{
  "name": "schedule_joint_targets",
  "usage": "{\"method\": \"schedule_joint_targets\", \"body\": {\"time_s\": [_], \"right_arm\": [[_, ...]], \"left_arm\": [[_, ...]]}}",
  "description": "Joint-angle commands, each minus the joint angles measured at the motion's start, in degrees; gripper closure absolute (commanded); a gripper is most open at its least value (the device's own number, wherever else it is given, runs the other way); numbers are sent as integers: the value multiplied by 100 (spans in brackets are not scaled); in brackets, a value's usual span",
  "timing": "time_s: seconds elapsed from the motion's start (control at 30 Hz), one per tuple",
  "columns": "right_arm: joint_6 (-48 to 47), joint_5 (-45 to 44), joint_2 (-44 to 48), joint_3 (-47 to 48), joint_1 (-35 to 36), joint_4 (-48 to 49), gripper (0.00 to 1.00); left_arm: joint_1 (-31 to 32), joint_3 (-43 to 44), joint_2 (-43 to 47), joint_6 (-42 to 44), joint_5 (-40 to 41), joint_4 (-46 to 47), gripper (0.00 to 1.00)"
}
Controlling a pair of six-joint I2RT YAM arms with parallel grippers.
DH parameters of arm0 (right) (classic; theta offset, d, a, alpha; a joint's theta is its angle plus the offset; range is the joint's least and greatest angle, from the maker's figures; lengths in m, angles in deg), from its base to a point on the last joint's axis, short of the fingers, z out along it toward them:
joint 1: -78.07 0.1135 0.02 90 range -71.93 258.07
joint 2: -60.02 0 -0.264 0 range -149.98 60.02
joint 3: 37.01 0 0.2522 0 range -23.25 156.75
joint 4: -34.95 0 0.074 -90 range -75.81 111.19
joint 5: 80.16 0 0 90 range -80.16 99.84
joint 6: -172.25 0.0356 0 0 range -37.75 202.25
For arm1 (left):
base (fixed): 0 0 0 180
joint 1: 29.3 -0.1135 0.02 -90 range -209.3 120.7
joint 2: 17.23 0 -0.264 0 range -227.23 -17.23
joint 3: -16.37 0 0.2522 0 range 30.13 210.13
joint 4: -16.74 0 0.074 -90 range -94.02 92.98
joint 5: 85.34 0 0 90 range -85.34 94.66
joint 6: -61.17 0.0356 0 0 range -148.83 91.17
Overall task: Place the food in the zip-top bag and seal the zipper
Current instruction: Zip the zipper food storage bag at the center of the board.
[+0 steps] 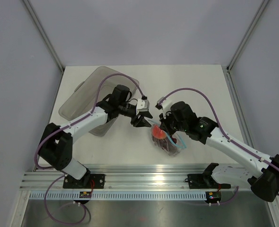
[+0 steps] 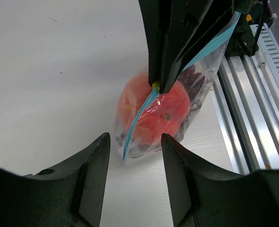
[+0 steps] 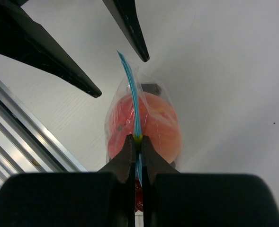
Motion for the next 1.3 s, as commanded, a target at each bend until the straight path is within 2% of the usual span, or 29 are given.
{"method": "schedule_joint_targets", "body": {"time_s": [0.0, 0.17, 0.3, 0.53, 0.87, 0.93, 0.97, 1.07, 1.23, 1.27], "right_arm": [[-77, 108, -2, 250, 5, 357, 100], [-59, 169, -2, 241, -4, 374, 100], [-42, 187, 16, 223, 5, 374, 100], [-24, 196, 51, 188, 5, 365, 100], [-6, 213, 77, 206, 5, 374, 100], [2, 213, 77, 206, 5, 392, 100], [11, 213, 77, 214, 5, 383, 100], [20, 214, 77, 197, 5, 392, 100], [29, 213, 104, 170, 5, 392, 100], [29, 213, 121, 162, 5, 400, 100]], "left_arm": [[116, 190, -122, 232, -267, 83, 51], [195, 146, -210, 101, -241, 319, 53], [204, 50, -228, -224, -232, 732, 62], [230, 49, -280, -524, -408, 971, 69], [292, 146, -456, -401, -425, 575, 69], [292, 146, -448, -427, -434, 644, 74], [292, 137, -430, -471, -425, 671, 83], [292, 129, -412, -506, -408, 751, 99], [292, 32, -307, -795, -198, 1030, 100], [292, 41, -307, -1257, -58, 1101, 100]]}}
